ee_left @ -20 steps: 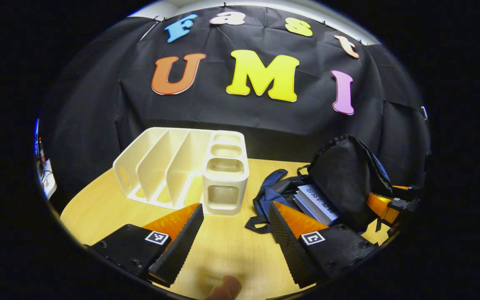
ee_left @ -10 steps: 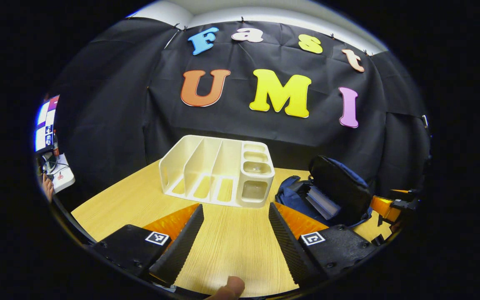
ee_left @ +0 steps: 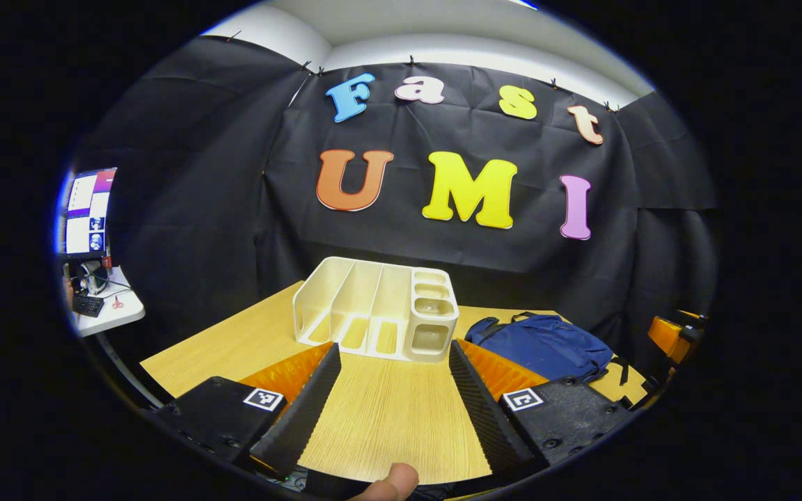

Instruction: Open the schoolbag, grab two books from the bookshelf and put them into the schoolbag.

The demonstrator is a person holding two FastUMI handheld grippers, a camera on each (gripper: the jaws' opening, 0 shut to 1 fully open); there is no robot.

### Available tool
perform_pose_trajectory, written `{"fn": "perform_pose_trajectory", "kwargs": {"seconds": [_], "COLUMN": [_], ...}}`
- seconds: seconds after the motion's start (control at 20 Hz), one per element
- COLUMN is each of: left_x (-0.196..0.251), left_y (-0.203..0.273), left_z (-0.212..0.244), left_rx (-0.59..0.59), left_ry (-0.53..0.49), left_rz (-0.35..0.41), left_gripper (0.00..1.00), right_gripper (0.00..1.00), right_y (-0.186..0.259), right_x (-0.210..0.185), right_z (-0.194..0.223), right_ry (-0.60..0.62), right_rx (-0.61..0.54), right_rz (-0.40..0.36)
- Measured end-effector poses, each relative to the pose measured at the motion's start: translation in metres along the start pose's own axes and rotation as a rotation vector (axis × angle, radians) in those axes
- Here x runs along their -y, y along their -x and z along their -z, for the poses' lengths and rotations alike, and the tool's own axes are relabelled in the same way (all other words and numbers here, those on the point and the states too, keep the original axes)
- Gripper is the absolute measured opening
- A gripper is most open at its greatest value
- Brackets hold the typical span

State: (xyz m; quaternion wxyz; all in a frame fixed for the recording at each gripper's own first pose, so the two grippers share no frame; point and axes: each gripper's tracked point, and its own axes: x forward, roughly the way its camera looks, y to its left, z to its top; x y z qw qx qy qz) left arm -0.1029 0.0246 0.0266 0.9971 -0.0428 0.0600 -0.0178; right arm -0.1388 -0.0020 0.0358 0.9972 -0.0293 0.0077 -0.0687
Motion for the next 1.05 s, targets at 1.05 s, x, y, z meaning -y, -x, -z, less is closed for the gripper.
{"fn": "perform_pose_trajectory", "kwargs": {"seconds": [1.05], "left_x": [-0.001], "left_y": [0.009], "left_z": [-0.017], "left_rx": [0.121], "left_ry": [-0.048], "left_rz": [-0.013], "left_gripper": [0.98], "right_gripper": [0.95], "right_y": [-0.015], "right_x": [-0.012], "right_z": [0.034], "right_ry": [-0.009], "right_rx": [-0.012], "right_rz": [-0.059]}}
